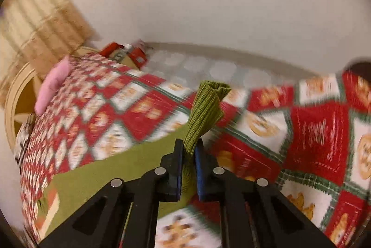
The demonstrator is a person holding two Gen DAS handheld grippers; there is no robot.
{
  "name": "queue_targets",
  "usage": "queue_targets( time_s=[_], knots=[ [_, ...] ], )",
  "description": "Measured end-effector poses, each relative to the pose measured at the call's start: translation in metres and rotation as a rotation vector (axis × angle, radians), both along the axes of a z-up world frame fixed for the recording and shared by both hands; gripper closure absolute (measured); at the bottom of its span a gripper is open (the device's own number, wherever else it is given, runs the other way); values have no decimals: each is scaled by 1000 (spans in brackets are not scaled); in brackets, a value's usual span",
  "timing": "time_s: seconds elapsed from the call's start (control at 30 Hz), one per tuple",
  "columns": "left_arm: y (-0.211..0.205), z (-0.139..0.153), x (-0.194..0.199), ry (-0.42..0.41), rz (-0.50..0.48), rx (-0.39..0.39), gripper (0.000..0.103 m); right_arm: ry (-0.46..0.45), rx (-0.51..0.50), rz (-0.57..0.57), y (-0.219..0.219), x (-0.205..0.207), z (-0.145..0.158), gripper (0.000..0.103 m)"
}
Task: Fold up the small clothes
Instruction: 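Grasp the green sleeve cuff with the right tool, then lay the held sleeve across the sweater body and open the right tool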
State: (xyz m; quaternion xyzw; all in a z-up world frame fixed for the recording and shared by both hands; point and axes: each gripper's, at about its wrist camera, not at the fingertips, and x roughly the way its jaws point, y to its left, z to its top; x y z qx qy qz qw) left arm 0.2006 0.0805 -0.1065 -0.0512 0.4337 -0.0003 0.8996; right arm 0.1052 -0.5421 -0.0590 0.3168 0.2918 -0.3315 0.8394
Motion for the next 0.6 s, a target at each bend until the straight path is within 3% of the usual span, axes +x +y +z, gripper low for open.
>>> queue_targets(
  time_s=[0.27,0.43,0.6],
  knots=[
    [1,0,2,-8,-2,-24,0,-85,-59,285,118,48,67,94],
    [6,0,-1,-16,-1,-49,0,-112,-1,517,222,96,64,94],
    [14,2,-4,-37,27,-85,0,-89,69,691,317,143,37,94]
  ],
)
